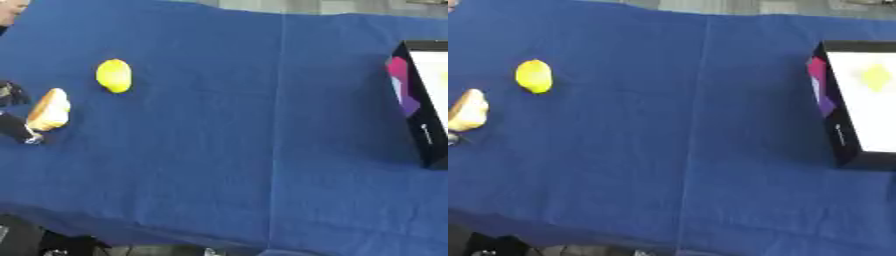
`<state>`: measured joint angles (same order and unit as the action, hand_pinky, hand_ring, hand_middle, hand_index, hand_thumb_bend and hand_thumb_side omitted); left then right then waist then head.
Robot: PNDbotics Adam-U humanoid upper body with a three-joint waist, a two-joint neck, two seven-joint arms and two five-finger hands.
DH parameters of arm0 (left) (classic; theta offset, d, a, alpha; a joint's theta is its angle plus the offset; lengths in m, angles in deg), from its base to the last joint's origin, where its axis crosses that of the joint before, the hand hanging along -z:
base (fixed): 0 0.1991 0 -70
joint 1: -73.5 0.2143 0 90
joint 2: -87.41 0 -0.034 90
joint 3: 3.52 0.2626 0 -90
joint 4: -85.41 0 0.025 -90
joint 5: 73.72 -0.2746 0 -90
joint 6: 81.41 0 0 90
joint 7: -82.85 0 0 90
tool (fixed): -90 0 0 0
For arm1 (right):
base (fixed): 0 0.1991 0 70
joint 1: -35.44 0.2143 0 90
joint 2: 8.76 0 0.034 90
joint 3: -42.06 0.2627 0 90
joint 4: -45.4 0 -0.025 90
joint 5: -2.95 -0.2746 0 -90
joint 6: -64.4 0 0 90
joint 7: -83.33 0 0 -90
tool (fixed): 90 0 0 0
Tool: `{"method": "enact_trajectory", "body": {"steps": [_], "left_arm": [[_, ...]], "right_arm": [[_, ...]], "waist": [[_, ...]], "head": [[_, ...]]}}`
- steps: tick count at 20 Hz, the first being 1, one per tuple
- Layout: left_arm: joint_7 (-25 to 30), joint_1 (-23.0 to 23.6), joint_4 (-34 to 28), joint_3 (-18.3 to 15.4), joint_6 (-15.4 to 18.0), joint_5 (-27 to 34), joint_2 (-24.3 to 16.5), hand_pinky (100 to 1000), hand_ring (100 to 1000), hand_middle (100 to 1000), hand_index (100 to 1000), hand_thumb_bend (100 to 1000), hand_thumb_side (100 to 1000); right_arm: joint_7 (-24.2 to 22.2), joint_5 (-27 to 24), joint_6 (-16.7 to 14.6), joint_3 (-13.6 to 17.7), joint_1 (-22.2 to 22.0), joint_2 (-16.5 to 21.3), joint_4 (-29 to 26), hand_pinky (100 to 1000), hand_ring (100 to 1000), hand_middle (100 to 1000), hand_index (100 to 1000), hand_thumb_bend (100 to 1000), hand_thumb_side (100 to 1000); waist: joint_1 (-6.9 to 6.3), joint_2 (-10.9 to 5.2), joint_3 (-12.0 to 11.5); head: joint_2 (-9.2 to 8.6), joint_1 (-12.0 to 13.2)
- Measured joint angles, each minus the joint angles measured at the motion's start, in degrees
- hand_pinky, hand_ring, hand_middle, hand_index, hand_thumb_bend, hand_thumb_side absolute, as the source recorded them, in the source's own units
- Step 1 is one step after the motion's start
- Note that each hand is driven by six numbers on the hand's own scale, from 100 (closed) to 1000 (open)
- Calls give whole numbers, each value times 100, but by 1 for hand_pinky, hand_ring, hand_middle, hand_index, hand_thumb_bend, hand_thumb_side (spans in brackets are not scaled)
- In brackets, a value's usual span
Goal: Pick up the objects with one hand, pass them to the other hand, and then place them into the box on the other side of the table.
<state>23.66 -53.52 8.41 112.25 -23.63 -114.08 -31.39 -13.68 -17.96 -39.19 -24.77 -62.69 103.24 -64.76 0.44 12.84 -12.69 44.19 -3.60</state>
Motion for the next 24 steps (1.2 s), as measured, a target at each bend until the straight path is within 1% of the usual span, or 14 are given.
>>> {"method": "enact_trajectory", "body": {"steps": [3, 4, 7, 9, 11, 12, 13, 14, 16, 18, 21, 24], "left_arm": [[-30, -56, 65, 2, -27, -54, 55, 801, 826, 760, 796, 601, 244], [-36, -73, 96, 3, -28, -55, 82, 809, 818, 756, 790, 559, 248], [-77, -172, 239, 5, 7, 52, 228, 811, 816, 756, 796, 570, 249], [-125, -241, 322, 18, 47, 138, 308, 809, 817, 755, 793, 559, 199], [-182, -289, 405, 22, 77, 155, 364, 808, 815, 752, 783, 530, 180], [-209, -302, 451, 22, 88, 155, 394, 807, 814, 748, 767, 490, 168], [-229, -312, 496, 23, 101, 155, 421, 807, 814, 747, 764, 482, 164], [-249, -325, 540, 23, 113, 155, 446, 806, 811, 739, 740, 439, 136], [-273, -332, 609, 23, 137, 155, 458, 804, 803, 727, 715, 400, 100], [-273, -336, 641, 23, 161, 155, 465, 798, 784, 700, 668, 353, 102], [-276, -343, 650, 22, 190, 154, 475, 779, 750, 663, 620, 336, 106], [-316, -344, 603, 18, 197, 139, 475, 742, 703, 610, 578, 325, 100]], "right_arm": [[-22, 20, 11, -3, 1, -8, 8, 971, 1000, 1000, 1000, 100, 470], [-29, 24, 16, -5, 1, -15, 8, 972, 1000, 1000, 1000, 100, 470], [-49, 41, 31, -29, 3, -47, 21, 972, 1000, 1000, 1000, 100, 470], [-65, 43, 39, -30, 3, -48, 40, 973, 1000, 1000, 1000, 100, 470], [-84, 45, 40, -31, 3, -50, 41, 973, 1000, 1000, 1000, 100, 470], [-99, 47, 42, -32, 3, -50, 43, 973, 1000, 1000, 1000, 100, 470], [-112, 49, 48, -33, 3, -50, 44, 973, 1000, 1000, 1000, 100, 470], [-120, 50, 54, -34, 4, -51, 46, 973, 1000, 1000, 1000, 100, 470], [-139, 50, 60, -36, 4, -51, 52, 974, 1000, 1000, 1000, 100, 470], [-148, 50, 55, -37, 4, -51, 56, 974, 1000, 1000, 1000, 100, 470], [-160, 48, 50, -37, 4, -51, 59, 974, 1000, 1000, 1000, 100, 470], [-171, 36, 39, -36, 3, -50, 62, 975, 1000, 1000, 1000, 100, 470]], "waist": [[0, 0, 3], [0, 5, 4], [0, 22, 18], [0, 25, 23], [0, 25, 27], [0, 25, 30], [0, 25, 34], [0, 25, 36], [0, 25, 47], [0, 25, 50], [0, 25, 50], [0, 25, 49]], "head": [[0, 11], [0, 17], [0, 27], [0, 41], [0, 52], [0, 56], [0, 59], [0, 63], [0, 68], [0, 70], [0, 70], [0, 70]]}}
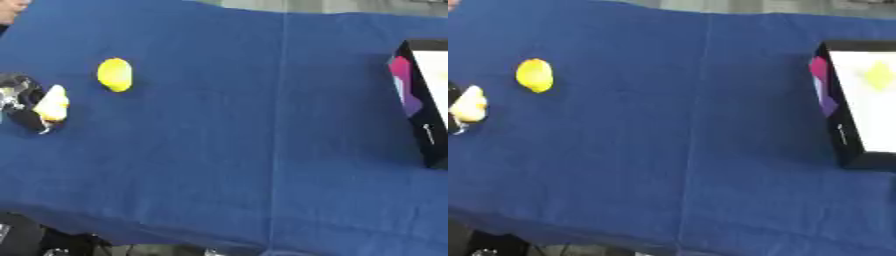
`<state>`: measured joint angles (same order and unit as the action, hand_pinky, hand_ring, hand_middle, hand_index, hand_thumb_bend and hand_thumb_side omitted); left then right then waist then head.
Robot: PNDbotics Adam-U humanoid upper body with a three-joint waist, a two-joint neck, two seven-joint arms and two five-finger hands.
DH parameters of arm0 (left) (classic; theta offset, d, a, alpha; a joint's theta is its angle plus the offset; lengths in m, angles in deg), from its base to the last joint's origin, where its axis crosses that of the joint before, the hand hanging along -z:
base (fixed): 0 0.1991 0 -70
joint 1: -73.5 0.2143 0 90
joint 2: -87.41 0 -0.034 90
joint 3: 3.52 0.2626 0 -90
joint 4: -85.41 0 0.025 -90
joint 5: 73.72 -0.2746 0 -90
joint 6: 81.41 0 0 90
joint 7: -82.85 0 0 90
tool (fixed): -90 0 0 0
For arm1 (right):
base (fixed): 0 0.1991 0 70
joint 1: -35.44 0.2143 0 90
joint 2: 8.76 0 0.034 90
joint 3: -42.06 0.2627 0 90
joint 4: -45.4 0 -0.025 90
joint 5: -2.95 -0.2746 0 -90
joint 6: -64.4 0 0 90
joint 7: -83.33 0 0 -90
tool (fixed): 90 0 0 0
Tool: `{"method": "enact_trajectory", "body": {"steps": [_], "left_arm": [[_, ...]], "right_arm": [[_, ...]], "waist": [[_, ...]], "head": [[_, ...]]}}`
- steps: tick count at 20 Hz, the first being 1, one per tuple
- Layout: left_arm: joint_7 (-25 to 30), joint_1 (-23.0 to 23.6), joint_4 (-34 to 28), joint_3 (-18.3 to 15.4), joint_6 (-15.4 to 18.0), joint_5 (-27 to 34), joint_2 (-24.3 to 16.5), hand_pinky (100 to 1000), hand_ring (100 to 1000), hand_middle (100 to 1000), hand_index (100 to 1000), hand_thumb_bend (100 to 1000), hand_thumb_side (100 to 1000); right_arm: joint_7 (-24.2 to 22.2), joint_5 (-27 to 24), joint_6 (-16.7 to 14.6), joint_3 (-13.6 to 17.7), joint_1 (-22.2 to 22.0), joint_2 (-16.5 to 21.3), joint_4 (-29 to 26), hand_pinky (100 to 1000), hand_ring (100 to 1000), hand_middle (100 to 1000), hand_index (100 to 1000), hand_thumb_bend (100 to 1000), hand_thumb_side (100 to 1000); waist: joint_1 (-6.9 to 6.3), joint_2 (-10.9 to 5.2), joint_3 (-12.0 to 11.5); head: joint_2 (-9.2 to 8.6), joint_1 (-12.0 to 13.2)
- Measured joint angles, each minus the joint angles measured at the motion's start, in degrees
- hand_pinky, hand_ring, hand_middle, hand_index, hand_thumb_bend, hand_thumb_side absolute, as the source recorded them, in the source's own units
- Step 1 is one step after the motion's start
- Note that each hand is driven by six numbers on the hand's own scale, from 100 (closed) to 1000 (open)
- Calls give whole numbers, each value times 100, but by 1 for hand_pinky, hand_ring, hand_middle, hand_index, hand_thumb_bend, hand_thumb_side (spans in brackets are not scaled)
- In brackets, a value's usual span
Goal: Pick up the objects with one hand, pass them to the other hand, and then place them into the box on the other side of the table.
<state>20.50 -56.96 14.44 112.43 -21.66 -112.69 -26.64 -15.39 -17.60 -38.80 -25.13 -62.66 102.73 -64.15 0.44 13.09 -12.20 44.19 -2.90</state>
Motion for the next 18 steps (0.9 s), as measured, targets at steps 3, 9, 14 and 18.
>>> {"method": "enact_trajectory", "body": {"steps": [3, 9, 14, 18], "left_arm": [[-89, 0, -225, -41, -10, -64, -19, 730, 680, 592, 565, 300, 100], [-362, -47, -1071, -200, -100, -270, -48, 728, 660, 582, 556, 262, 100], [-509, -215, -1553, -285, -138, -450, -5, 724, 643, 573, 558, 246, 100], [-653, -356, -1747, -288, -73, -654, 211, 721, 636, 570, 557, 211, 100]], "right_arm": [[5, -68, -13, 1, 9, 11, 1, 973, 1000, 1000, 1000, 100, 470], [69, -406, -101, -126, 300, 244, -169, 970, 1000, 1000, 1000, 100, 470], [40, -730, -145, -320, 629, 544, -253, 968, 1000, 1000, 1000, 100, 470], [-65, -890, -195, -506, 908, 716, -266, 965, 1000, 1000, 1000, 100, 470]], "waist": [[0, 0, -3], [0, 0, -19], [5, -7, -45], [68, -8, -52]], "head": [[0, -21], [0, -123], [0, -248], [0, -367]]}}
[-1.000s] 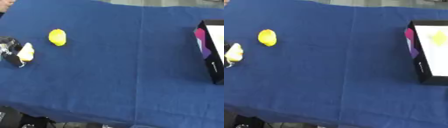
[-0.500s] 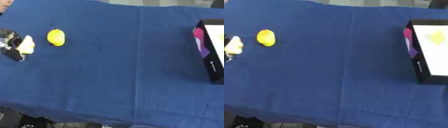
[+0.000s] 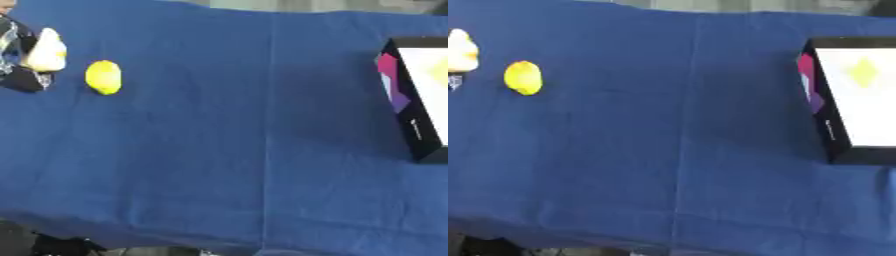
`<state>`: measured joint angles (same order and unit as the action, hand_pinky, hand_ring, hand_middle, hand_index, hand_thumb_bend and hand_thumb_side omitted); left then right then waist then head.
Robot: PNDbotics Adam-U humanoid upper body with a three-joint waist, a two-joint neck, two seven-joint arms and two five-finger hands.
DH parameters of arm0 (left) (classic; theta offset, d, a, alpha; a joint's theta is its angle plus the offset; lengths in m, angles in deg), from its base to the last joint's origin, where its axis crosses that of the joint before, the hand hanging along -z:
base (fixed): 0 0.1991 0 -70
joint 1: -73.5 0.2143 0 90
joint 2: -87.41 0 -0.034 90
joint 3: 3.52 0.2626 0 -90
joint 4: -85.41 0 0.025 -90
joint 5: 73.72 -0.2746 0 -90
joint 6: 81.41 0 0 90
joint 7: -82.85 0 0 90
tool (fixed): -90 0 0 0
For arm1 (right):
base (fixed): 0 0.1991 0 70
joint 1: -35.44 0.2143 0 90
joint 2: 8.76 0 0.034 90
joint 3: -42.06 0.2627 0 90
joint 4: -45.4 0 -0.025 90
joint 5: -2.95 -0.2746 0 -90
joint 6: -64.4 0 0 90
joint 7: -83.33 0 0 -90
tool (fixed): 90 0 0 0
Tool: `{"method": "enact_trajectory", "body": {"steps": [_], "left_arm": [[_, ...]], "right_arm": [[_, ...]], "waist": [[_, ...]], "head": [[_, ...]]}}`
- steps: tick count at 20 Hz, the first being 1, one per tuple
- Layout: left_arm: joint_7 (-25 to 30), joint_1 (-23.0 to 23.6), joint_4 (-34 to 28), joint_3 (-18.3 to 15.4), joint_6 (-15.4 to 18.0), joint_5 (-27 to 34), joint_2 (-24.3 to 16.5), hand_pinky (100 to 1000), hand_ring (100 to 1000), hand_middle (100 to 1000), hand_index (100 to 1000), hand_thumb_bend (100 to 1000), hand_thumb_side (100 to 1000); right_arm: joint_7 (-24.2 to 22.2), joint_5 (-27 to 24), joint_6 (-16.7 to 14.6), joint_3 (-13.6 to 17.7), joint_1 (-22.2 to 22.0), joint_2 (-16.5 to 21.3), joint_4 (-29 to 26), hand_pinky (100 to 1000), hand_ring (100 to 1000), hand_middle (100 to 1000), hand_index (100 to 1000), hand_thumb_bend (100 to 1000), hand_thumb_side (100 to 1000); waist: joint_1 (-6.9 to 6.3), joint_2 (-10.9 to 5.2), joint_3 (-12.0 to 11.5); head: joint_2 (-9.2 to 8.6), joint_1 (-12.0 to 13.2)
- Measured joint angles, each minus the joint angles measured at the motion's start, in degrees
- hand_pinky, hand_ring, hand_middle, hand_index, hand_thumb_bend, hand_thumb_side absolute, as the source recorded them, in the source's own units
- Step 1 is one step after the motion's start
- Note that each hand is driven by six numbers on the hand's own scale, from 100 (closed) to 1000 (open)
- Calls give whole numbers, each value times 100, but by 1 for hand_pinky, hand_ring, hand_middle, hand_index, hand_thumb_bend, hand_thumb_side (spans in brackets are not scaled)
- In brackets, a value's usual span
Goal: Pick up the objects with one hand, pass them to the other hand, and then place them into the box on the other side of the table.
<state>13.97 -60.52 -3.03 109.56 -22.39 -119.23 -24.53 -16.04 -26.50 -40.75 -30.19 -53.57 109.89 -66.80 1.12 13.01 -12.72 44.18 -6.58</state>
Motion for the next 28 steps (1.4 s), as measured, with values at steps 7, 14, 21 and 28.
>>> {"method": "enact_trajectory", "body": {"steps": [7, 14, 21, 28], "left_arm": [[-565, -205, -37, -14, 284, -188, 635, 726, 622, 557, 559, 110, 100], [-1409, -233, 110, -31, 725, -120, 1200, 732, 613, 550, 558, 100, 100], [-2063, -231, 449, -32, 1177, 160, 1713, 732, 598, 536, 557, 100, 105], [-2531, -234, 709, -65, 1491, 315, 2153, 734, 591, 530, 556, 100, 138]], "right_arm": [[-311, -61, -77, -398, 559, 168, 56, 962, 1000, 1000, 1000, 100, 470], [-663, -35, -133, -788, 1011, 217, 209, 960, 1000, 1000, 1000, 100, 470], [-1015, 100, -191, -1162, 1342, 217, 299, 959, 1000, 1000, 1000, 100, 470], [-1332, 266, -235, -1488, 1626, 216, 362, 958, 1000, 1000, 1000, 100, 470]], "waist": [[91, 0, 7], [157, -23, 31], [216, -34, 41], [260, -34, 19]], "head": [[0, -101], [1, -163], [1, -222], [2, -275]]}}
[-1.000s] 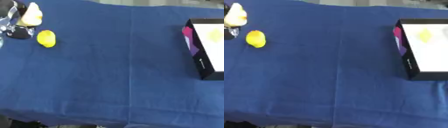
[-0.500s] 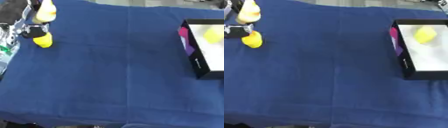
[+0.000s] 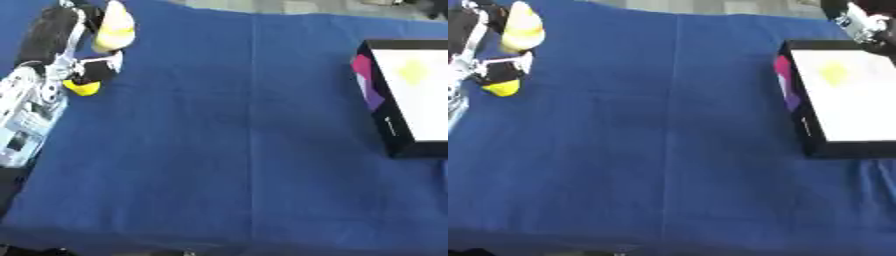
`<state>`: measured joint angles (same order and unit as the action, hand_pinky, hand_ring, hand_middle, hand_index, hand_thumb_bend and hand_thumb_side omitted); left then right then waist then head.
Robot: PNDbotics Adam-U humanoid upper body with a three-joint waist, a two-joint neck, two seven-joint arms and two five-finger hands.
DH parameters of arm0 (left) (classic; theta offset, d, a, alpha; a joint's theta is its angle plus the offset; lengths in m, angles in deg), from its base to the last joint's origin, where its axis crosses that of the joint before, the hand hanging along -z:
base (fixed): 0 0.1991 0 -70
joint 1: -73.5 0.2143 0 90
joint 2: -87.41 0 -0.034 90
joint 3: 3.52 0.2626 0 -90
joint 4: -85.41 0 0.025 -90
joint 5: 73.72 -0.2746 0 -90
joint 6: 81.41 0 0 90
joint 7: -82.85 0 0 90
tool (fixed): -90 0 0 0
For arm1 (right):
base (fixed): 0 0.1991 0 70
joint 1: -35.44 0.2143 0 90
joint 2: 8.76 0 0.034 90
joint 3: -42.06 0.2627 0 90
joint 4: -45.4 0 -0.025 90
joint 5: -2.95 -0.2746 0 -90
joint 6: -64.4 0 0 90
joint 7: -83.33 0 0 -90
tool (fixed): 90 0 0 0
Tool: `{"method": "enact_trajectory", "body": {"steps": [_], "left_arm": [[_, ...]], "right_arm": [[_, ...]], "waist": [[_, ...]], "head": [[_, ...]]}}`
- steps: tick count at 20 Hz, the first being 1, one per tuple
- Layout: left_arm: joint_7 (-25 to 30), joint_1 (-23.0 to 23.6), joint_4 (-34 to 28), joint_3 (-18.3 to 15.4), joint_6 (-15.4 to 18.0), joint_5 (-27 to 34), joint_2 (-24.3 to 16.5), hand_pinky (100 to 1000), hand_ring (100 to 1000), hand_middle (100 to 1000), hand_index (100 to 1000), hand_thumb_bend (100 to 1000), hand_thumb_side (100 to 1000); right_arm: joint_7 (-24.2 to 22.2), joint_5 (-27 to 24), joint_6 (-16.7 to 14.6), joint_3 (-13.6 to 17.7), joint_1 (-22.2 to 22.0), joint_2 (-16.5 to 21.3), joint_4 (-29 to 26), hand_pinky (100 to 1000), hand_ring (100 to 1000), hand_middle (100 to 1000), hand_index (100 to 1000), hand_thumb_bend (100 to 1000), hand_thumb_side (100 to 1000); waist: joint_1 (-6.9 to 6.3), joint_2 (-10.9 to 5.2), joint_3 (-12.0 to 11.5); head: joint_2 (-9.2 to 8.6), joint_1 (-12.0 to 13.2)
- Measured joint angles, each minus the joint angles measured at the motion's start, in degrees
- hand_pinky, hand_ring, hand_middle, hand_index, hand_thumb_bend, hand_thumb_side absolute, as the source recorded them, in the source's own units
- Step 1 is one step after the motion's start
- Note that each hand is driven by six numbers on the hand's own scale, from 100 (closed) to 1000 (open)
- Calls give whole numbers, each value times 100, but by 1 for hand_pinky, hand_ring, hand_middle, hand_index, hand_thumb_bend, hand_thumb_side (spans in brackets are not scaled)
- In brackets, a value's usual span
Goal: Pick up the objects with one hand, pass them to the other hand, and then place them into the box on the other side of the table.
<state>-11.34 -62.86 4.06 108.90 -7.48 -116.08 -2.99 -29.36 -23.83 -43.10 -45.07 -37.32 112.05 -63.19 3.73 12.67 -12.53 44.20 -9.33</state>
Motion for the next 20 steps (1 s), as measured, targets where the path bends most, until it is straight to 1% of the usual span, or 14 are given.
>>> {"method": "enact_trajectory", "body": {"steps": [6, 11, 19, 20], "left_arm": [[-241, -23, 161, 3, 256, 17, 348, 732, 588, 527, 555, 100, 157], [-385, -59, 293, 4, 478, 18, 594, 735, 583, 524, 556, 100, 192], [-581, -67, 467, 8, 764, 47, 891, 737, 582, 522, 556, 100, 214], [-601, -67, 477, 18, 805, 47, 915, 738, 581, 521, 556, 100, 227]], "right_arm": [[-233, 110, -22, -240, 205, -18, 51, 958, 1000, 1000, 1000, 100, 470], [-426, 228, -13, -409, 361, -68, 139, 957, 1000, 1000, 1000, 100, 470], [-635, 456, -69, -612, 555, -141, 313, 957, 1000, 1000, 1000, 100, 470], [-651, 483, -79, -627, 577, -157, 335, 956, 1000, 1000, 1000, 100, 470]], "waist": [[29, 0, -14], [42, 0, -18], [86, 0, -50], [92, 0, -51]], "head": [[1, -51], [1, -114], [-4, -204], [-5, -213]]}}
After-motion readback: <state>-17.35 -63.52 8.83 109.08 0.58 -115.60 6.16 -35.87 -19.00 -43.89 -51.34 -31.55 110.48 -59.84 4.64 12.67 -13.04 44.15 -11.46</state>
